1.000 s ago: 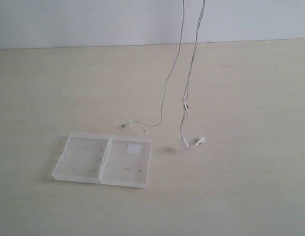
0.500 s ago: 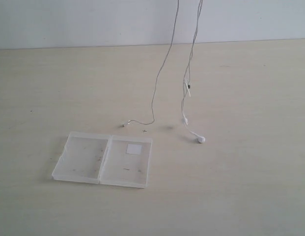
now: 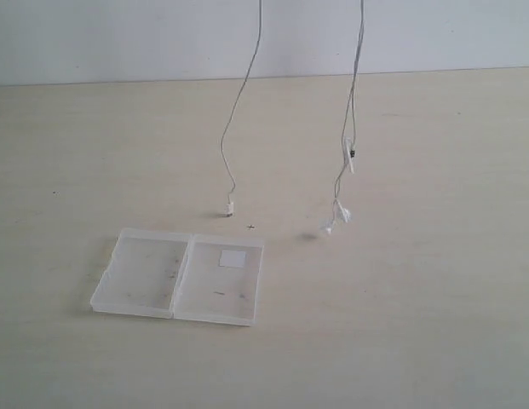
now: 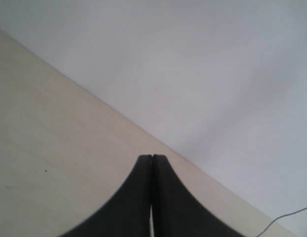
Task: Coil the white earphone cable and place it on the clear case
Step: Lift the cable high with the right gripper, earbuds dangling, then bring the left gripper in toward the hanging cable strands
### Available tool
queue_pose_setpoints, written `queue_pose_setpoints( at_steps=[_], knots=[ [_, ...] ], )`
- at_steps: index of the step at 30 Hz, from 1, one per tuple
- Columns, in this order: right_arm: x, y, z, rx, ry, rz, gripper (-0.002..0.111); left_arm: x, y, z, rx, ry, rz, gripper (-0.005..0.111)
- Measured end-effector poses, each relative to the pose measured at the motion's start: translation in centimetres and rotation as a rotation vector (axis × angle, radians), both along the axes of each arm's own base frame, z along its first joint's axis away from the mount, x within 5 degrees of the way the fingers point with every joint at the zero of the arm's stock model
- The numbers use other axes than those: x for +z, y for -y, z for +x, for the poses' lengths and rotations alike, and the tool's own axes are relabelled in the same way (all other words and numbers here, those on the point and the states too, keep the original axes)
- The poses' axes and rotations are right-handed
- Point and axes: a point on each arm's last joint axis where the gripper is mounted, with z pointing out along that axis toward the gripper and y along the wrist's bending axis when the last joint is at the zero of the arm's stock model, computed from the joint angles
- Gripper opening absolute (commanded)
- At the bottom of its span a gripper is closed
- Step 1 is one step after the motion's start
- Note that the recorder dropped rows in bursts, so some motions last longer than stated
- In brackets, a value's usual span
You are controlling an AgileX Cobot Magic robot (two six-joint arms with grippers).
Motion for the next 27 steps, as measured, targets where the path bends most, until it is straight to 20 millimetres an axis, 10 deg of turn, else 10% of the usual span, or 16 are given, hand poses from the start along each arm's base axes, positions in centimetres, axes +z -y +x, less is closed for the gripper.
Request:
queue_pose_setpoints(
  at_steps=[15,27],
  knots=[
    [-1.5,-0.6,1.1,0.007,-0.079,-0.042,0.000,4.7,0.5,4.1,-0.049,0.036,0.201,0.000],
    [-2.0,-0.6,1.3,0.000,-0.106,-0.081,0.000,5.0,7.3,6.6,-0.526,0.248,0.551,0.006]
  ],
)
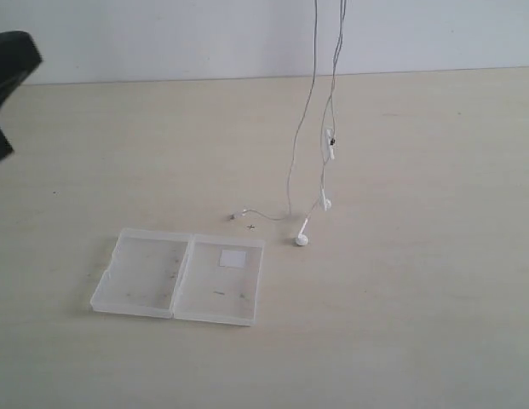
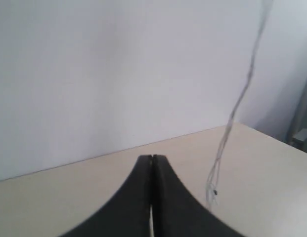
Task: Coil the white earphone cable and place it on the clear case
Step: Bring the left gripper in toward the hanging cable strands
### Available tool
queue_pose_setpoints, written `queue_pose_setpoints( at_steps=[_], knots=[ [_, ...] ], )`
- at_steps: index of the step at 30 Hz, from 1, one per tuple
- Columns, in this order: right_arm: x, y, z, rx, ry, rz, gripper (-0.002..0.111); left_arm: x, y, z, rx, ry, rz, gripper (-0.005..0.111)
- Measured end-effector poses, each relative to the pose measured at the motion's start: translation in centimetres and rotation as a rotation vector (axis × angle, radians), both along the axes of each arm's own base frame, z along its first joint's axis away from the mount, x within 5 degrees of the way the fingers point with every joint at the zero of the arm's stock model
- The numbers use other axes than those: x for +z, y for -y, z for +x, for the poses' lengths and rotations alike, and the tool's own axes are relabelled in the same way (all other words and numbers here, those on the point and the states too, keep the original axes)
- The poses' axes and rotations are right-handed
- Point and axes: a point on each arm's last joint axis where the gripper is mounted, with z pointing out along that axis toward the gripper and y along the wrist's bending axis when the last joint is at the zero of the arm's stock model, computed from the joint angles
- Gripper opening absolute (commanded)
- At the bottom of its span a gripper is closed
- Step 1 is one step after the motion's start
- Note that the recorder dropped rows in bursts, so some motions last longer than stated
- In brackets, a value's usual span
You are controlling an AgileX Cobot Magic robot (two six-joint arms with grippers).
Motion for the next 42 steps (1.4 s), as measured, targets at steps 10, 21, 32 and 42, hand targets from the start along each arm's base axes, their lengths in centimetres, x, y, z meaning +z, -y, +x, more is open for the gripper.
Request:
queue_pose_setpoints(
  at_steps=[10,21,32,42],
  knots=[
    [-0.9,-0.6,1.0,0.002,-0.025,-0.009,0.000,-2.0,2.4,2.6,-0.147,0.012,-0.083,0.070],
    [-1.8,-1.3,2.0,0.015,-0.046,0.013,0.000,-1.5,4.5,6.0,-0.249,-0.079,-0.164,0.068],
    [-1.7,-1.0,2.3,-0.037,-0.034,0.009,0.000,-1.1,5.2,8.5,-0.230,-0.119,-0.138,0.069],
    [-1.8,-0.4,2.7,-0.139,-0.071,0.055,0.000,-0.2,5.3,9.8,-0.173,-0.145,-0.092,0.069]
  ],
)
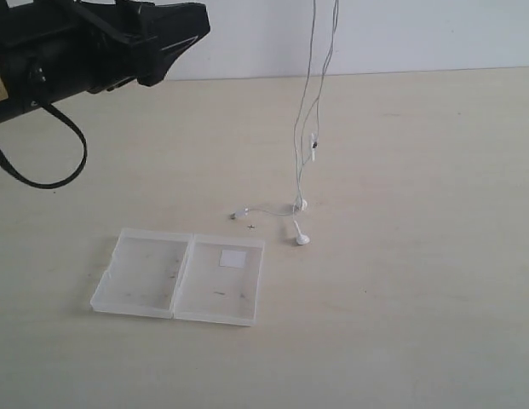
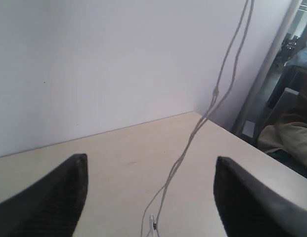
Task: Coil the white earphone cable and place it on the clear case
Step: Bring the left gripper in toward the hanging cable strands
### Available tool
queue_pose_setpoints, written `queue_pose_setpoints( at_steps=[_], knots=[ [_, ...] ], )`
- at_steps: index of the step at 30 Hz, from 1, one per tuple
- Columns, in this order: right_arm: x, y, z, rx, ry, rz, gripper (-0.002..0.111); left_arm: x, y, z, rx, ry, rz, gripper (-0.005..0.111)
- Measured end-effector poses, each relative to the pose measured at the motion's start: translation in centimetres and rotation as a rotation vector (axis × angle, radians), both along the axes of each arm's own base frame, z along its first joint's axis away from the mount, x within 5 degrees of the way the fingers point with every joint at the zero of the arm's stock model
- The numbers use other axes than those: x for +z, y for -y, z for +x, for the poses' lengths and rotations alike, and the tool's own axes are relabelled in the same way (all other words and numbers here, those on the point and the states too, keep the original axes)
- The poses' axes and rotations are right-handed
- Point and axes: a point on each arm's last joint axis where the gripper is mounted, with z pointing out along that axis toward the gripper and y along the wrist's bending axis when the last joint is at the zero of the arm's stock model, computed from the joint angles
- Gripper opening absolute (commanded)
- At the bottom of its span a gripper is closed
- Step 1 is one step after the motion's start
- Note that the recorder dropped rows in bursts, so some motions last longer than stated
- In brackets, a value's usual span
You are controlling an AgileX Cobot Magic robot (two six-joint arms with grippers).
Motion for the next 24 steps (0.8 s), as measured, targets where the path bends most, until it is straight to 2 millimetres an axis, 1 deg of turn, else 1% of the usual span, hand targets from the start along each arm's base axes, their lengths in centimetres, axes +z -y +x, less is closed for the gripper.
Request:
queue_pose_setpoints(
  at_steps=[7,11,14,18,22,24],
  knots=[
    [0.0,0.5,0.3,-0.089,-0.014,0.030,0.000,-0.4,1.8,-0.7,-0.046,-0.040,0.062,0.069],
    [0.0,0.8,0.4,-0.142,-0.033,0.068,0.000,-0.6,3.4,-1.7,-0.112,-0.016,0.114,0.069],
    [0.0,1.1,0.6,-0.179,-0.028,0.066,0.000,-1.0,4.0,-1.8,-0.135,-0.003,0.150,0.069],
    [0.1,1.1,0.6,-0.192,-0.031,0.075,0.000,-2.0,5.6,-0.3,-0.164,0.007,0.207,0.085],
    [0.0,1.1,0.6,-0.200,-0.042,0.088,0.000,-1.7,6.6,1.5,-0.167,0.042,0.225,0.085],
    [0.0,1.2,0.6,-0.202,-0.041,0.088,0.000,-1.8,7.4,2.3,-0.177,0.045,0.225,0.085]
  ],
)
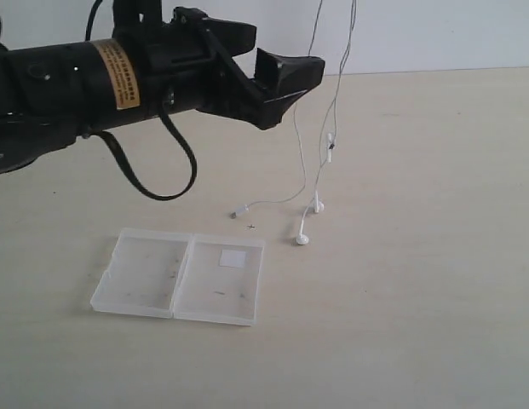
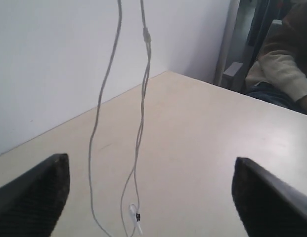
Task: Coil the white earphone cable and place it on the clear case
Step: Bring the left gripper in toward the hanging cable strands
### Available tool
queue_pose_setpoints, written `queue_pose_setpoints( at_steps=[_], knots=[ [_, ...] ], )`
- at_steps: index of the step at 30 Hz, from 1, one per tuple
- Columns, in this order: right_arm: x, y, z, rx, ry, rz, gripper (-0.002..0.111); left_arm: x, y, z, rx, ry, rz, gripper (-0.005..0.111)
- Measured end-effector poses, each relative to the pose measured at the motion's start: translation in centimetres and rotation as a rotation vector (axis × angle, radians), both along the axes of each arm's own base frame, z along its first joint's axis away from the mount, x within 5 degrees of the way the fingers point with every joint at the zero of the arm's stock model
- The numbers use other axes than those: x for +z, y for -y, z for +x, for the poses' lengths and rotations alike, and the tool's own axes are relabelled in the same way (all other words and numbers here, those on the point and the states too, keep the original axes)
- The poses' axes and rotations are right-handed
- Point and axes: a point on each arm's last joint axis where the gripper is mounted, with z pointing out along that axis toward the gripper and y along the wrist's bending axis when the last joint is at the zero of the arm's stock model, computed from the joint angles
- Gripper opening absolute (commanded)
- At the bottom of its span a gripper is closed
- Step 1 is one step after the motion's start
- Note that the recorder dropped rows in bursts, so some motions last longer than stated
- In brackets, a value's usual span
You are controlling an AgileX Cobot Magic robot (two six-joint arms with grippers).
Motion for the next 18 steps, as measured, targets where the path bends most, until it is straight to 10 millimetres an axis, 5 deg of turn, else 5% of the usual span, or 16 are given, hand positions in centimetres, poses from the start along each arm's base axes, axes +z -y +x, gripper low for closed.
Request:
queue_pose_setpoints(
  at_steps=[18],
  knots=[
    [0.0,0.0,0.0,-0.001,-0.001,0.002,0.000,-4.5,4.5,5.8,0.024,-0.082,-0.022,0.085]
  ],
)
